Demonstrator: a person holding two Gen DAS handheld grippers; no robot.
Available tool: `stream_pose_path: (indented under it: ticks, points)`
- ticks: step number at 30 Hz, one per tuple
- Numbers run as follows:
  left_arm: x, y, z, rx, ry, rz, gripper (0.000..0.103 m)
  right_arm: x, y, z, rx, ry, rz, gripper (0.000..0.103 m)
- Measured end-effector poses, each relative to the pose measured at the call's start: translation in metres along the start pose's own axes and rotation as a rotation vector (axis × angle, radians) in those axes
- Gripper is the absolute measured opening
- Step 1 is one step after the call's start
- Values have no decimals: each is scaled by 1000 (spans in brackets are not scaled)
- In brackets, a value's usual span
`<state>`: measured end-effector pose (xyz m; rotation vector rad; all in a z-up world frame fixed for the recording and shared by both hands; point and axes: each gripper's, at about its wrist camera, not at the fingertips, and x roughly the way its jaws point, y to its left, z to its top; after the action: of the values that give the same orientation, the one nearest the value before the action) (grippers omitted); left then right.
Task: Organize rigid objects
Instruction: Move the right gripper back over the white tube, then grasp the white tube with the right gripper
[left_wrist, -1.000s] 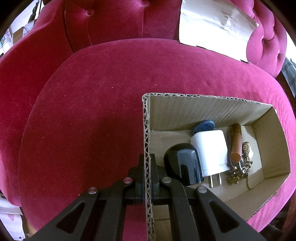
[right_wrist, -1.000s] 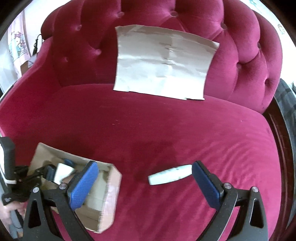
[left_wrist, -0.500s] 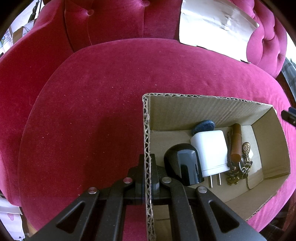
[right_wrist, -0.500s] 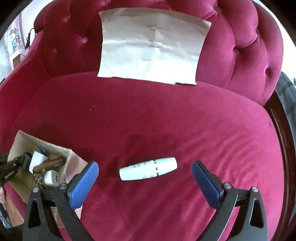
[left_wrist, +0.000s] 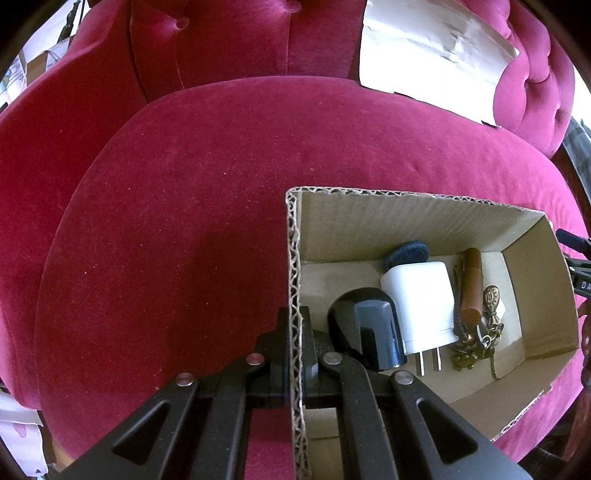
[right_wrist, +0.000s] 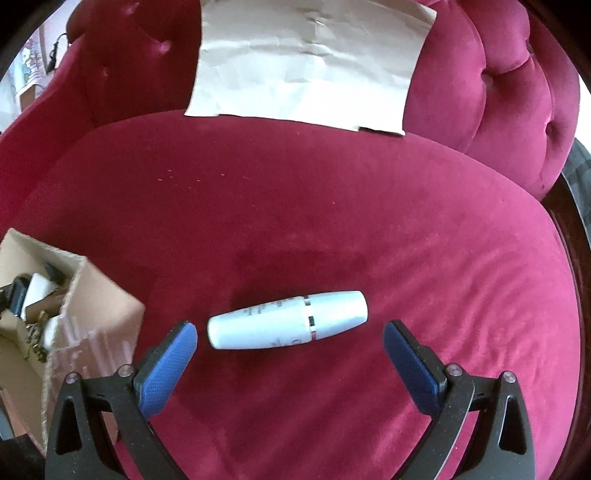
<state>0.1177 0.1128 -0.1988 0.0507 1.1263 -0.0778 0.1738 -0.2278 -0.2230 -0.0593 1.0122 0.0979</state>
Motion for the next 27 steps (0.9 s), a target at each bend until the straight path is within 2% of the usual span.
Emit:
stream_pose_path:
  ticks: [10,11,13,14,17,18,22,25,27]
  points:
    - [0,1,1,-1,1,-2,3,6,6,0,-12,14,15,102]
    - [0,1,1,0,0,-2,3,6,7,0,-14,13,18,100]
    - [0,1,1,-1,1,-2,3,6,9,-1,-24,18,5,76]
    - [0,1,1,-1,1,-2,3,5,9,-1,-30,17,-18,59]
    - [0,1,1,0,1,-1,3,3,9,0,-25,9,-15,38]
    - [0,1,0,0,1,-1,3,3,8,0,-23,11,-15,35]
    - [0,1,1,0,1,-1,3,4,5,1,-12,12,-8,33]
    - [0,1,1,0,1,-2,3,3,0,2,5,4,-21,24]
    - [0,1,1,0,1,-2,3,3,-4,2,34,6,-9,22]
